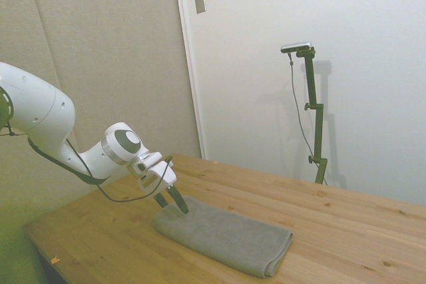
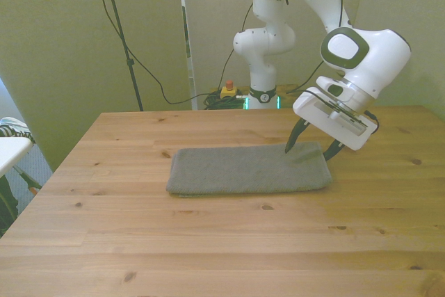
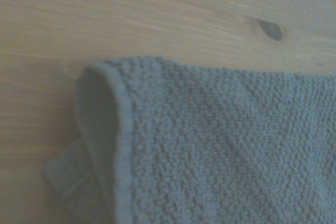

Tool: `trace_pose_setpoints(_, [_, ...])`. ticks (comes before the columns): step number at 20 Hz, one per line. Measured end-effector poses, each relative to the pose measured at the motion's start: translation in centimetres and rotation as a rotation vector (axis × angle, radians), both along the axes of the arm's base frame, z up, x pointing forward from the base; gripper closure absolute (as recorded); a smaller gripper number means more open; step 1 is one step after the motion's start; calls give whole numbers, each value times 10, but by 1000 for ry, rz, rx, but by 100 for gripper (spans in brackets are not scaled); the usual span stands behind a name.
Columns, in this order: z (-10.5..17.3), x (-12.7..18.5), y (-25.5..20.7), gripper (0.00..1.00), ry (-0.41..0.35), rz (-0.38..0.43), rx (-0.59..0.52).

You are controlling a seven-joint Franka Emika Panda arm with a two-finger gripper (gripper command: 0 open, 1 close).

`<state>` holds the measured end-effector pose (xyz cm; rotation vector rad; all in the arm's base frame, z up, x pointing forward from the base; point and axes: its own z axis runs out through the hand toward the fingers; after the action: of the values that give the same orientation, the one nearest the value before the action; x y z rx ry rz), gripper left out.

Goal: Fold the towel

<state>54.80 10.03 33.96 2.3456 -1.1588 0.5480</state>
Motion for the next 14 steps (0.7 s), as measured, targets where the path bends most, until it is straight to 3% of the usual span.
trace_pose_setpoints(14, [-4, -7, -16, 100, -19, 10, 37])
